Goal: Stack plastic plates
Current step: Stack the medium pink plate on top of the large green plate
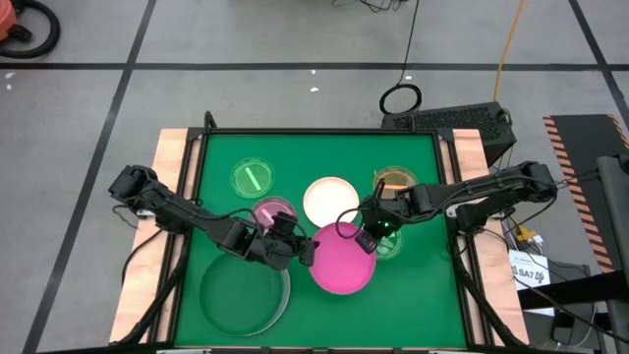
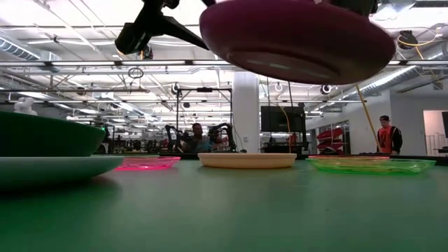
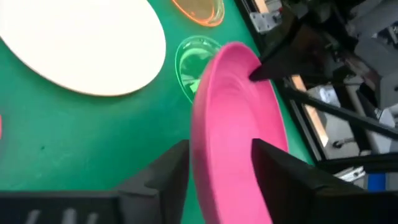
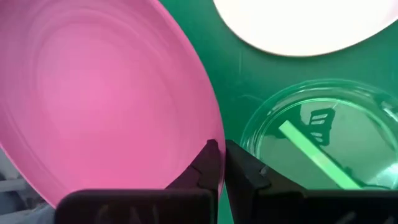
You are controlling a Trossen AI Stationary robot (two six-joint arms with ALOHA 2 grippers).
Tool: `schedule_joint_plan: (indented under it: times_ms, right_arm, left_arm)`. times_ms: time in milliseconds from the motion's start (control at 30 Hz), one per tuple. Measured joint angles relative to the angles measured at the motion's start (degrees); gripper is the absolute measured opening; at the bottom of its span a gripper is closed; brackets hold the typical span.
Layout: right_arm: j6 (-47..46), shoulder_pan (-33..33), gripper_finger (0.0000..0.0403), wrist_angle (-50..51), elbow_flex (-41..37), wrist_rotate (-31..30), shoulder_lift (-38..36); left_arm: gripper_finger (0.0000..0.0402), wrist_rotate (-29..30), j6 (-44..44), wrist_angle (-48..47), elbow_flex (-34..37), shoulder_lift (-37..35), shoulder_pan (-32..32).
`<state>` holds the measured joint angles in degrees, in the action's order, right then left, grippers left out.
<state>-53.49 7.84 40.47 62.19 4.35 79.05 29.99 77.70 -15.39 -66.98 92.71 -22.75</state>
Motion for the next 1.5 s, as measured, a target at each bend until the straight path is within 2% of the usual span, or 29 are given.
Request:
schedule_joint_plan:
  times_ms: [133, 233, 767, 1000, 1167, 1500]
  right_arm:
    - [0.4, 0.0, 0.0006, 0.0, 0.0, -0.3, 0.0]
    - [0.5, 0.0, 0.0006, 0.0, 0.0, -1.6, 0.0]
    - [3.9, 0.0, 0.0006, -3.0, 0.0, -5.0, 0.0]
    - [4.0, 0.2, 0.0011, -3.5, 0.1, -5.2, -0.1]
    - [4.0, 0.2, 0.0037, -3.7, 0.1, -2.4, -0.1]
    - [2.5, 0.2, 0.013, -2.6, 0.1, 2.1, -2.1]
  left_arm:
    - [0.0119, -1.7, 0.1, -1.5, 0.0, 0.0, 0.6]
    - [0.0101, -1.9, 0.9, -2.8, 0.0, 0.0, 0.7]
    - [0.0091, -5.1, 2.0, -5.5, 0.0, 0.0, 1.0]
    - [0.0021, -5.1, 2.6, -7.4, 0.1, 0.2, 1.1]
    - [0.0018, -6.4, 2.8, -7.4, 0.1, 0.2, 1.0]
    - [0.0017, -9.2, 4.9, -6.7, 0.0, 0.0, -0.7]
